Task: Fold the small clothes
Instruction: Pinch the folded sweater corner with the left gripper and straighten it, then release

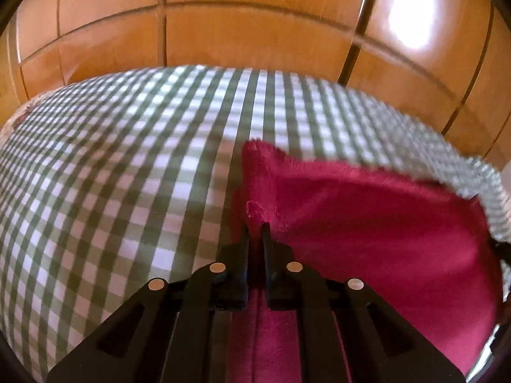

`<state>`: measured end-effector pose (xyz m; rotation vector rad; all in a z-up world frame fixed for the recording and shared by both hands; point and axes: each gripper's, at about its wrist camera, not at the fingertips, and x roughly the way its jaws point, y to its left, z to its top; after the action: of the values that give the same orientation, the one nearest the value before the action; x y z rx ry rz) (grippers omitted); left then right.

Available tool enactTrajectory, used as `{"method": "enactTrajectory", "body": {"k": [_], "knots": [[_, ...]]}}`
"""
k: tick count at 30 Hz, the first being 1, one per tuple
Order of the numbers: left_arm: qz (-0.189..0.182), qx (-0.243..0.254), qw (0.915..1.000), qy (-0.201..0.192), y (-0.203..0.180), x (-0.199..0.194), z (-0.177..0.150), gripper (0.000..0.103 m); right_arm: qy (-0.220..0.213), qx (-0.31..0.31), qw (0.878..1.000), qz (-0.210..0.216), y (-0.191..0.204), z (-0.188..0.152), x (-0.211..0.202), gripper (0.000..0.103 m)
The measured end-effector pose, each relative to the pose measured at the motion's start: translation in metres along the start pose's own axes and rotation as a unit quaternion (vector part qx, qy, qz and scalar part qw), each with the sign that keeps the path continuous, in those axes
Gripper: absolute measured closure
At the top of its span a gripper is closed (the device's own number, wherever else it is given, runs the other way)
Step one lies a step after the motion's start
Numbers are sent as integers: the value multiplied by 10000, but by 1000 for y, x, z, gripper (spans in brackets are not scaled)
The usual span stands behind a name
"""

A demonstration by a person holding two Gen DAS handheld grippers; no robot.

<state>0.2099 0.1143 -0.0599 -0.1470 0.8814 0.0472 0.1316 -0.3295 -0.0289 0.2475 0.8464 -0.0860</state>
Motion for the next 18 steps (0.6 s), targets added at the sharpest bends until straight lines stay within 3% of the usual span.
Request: {"method": "enactTrajectory", "body": {"k": [1, 3, 4, 5, 6, 7, 13, 18], "knots": [[94, 87, 9999, -61, -4, -4, 0, 96, -31, -32, 10000, 10, 0, -1, -2, 93], [286, 198, 9994, -91, -9, -11, 0, 86, -18, 31, 9999, 99, -4, -2, -6, 89], [383, 215, 9990, -107, -10, -15, -1, 70, -11, 62, 9999, 121, -6, -2, -8, 84], [421, 195, 9987, -188, -10, -24, -2, 53, -35, 127, 9998, 140, -11, -3, -12, 71], [365, 149, 9988, -282, -10, -32, -4, 48, -61, 216, 9995, 223, -17, -6, -17, 52], [307, 89, 9987, -396, -9, -40, -7, 44, -70, 272, 9992, 298, -19, -7, -19, 46], [157, 81, 9977, -647, -18, -80, -36, 44, 256, 557, 9931, 998, -33, -41, -36, 34], [46, 405, 9977, -534, -42, -85, -65, 44, 367, 686, 9856, 1498, -33, -72, -45, 27]]}}
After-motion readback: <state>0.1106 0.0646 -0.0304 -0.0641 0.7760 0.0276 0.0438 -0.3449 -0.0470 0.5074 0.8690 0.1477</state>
